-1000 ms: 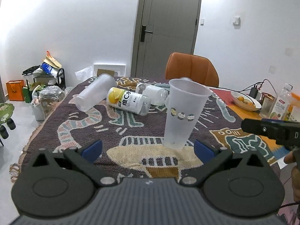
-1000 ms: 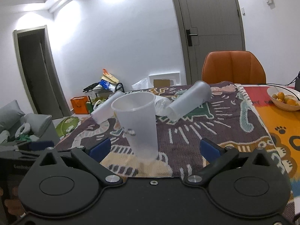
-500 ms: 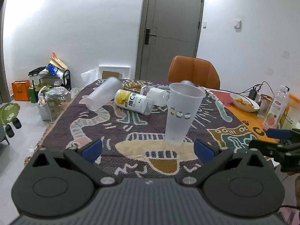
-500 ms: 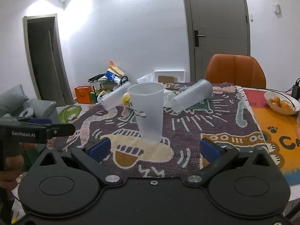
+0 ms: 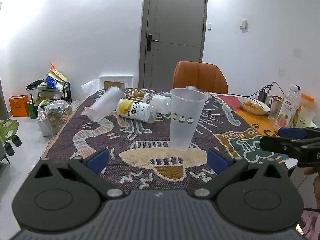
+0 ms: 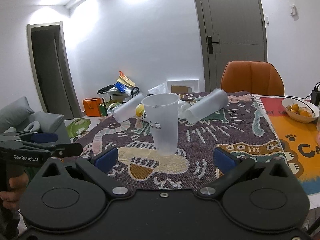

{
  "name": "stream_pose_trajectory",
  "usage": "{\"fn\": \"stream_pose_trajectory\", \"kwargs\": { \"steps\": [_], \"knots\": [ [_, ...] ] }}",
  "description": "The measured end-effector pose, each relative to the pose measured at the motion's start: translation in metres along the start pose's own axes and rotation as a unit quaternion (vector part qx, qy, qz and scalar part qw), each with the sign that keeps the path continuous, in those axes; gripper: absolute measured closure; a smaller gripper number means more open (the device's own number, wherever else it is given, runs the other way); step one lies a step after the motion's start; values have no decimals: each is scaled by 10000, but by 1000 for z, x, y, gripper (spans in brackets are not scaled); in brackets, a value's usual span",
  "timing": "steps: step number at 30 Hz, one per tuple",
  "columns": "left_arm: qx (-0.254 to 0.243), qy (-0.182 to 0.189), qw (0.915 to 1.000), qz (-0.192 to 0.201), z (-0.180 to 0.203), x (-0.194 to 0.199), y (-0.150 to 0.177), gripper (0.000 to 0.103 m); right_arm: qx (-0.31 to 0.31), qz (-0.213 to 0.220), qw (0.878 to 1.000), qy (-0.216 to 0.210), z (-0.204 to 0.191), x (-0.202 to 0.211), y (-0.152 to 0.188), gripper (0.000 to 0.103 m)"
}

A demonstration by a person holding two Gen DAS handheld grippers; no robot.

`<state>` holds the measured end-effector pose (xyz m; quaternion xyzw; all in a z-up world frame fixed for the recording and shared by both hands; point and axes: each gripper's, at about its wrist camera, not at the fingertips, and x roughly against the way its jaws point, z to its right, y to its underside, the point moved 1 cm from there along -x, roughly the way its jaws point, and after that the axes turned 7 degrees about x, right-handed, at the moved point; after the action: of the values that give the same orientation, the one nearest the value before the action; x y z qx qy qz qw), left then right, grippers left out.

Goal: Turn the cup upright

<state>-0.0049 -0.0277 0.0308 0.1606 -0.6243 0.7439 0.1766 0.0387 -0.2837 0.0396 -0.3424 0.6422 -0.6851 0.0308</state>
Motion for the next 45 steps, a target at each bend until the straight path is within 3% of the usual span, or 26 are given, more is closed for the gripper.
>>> {"fn": "stream_pose_trajectory", "kwargs": {
  "steps": [45],
  "knots": [
    [55,28,10000,-24,-1,-1,1,0,-61,17,10000,-26,1,0,2,0]
  ]
}}
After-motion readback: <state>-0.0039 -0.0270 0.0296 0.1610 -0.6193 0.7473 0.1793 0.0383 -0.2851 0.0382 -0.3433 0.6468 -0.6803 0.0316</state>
